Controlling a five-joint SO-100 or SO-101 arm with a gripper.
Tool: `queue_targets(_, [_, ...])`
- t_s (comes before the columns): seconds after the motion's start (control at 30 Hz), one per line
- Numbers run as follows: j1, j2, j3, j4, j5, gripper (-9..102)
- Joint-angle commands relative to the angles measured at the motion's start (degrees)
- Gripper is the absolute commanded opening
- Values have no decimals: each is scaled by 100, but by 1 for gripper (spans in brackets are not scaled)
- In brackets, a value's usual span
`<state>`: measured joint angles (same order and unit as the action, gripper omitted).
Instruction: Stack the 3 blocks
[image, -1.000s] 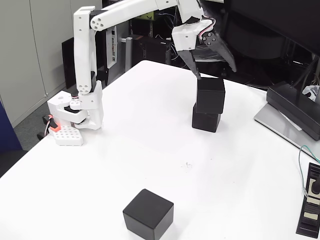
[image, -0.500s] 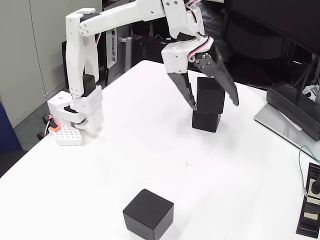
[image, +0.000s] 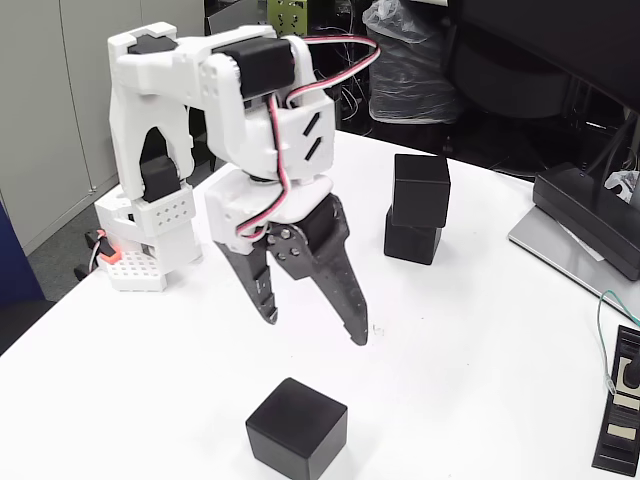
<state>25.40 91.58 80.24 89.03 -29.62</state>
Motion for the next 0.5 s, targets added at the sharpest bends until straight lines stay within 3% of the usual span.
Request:
queue_targets(0.0, [448,35,0,-264,-299,32])
queue_targets(0.47, [712,35,1872,-2206,-686,32])
